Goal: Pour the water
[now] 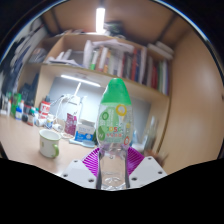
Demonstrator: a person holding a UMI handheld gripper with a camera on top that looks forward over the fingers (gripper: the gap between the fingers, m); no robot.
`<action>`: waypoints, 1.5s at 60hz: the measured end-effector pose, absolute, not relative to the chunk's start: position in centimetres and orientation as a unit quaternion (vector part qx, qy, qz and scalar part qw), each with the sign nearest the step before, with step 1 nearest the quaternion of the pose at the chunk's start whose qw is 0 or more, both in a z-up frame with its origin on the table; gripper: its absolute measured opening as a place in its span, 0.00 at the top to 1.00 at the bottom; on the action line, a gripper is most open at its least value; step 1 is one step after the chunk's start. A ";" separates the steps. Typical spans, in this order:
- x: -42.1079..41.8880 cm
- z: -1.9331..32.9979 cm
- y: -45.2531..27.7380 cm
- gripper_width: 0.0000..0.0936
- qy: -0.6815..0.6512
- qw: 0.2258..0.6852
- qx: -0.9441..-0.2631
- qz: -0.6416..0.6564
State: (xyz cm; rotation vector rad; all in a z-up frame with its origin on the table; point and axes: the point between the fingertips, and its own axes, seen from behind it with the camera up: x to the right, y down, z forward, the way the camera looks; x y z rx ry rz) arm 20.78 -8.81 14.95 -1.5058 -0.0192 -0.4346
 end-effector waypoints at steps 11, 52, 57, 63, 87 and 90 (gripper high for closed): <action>17.6 21.7 -1.3 0.66 -0.277 0.622 -0.592 -0.431; 11.5 21.4 8.6 0.66 -0.634 0.255 -0.234 -0.692; 11.5 21.5 8.5 0.66 -0.634 0.252 -0.230 -0.694; 11.5 22.1 8.5 0.66 -0.627 0.265 -0.237 -0.694; 16.4 15.9 5.9 0.66 -0.132 0.641 -0.733 -0.184; 16.4 15.3 5.8 0.66 -0.092 0.645 -0.747 -0.129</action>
